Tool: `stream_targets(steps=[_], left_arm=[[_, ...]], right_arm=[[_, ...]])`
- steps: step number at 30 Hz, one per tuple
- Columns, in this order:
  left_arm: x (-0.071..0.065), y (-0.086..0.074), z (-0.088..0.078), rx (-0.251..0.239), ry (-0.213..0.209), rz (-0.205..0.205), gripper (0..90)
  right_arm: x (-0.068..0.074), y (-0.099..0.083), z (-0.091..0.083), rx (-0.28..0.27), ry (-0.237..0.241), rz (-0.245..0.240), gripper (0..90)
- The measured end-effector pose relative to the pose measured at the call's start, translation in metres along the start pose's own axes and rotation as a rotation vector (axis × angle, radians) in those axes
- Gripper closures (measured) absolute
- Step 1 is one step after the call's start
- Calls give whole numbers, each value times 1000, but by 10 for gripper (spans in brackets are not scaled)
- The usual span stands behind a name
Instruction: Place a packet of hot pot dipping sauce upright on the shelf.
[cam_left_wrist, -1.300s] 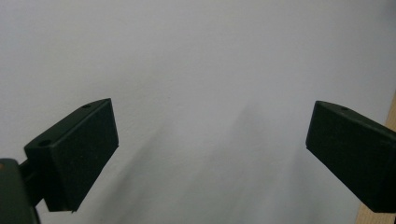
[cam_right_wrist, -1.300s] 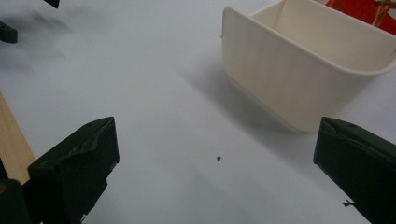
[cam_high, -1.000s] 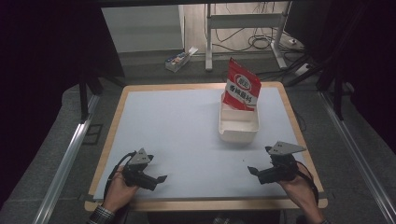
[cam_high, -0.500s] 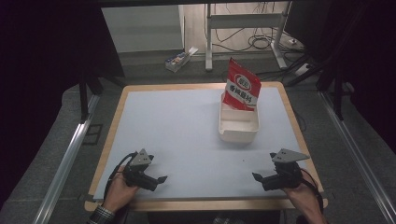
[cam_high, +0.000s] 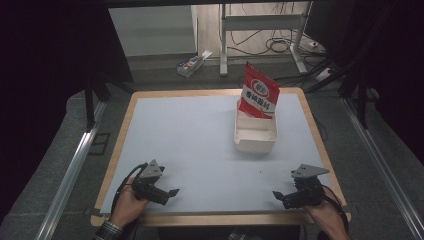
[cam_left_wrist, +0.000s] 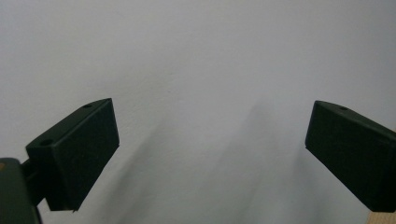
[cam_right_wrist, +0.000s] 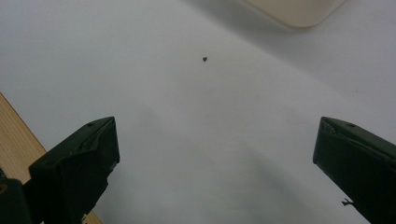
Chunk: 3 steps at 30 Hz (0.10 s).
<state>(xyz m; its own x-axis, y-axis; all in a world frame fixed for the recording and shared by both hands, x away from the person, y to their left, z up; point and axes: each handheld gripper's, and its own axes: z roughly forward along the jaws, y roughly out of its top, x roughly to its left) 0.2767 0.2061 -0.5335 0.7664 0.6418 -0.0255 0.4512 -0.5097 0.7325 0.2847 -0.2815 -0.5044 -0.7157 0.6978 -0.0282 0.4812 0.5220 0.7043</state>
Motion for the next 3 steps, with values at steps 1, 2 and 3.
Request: stream_targets(steps=[1, 2, 3], left_arm=[[0, 0, 0, -1, 1, 0, 28], [0, 0, 0, -2, 1, 0, 28], [0, 0, 0, -2, 1, 0, 28]], right_arm=[[0, 0, 1, 4, 1, -1, 3], [0, 0, 1, 8, 3, -1, 2], [0, 0, 2, 13, 7, 7, 2]])
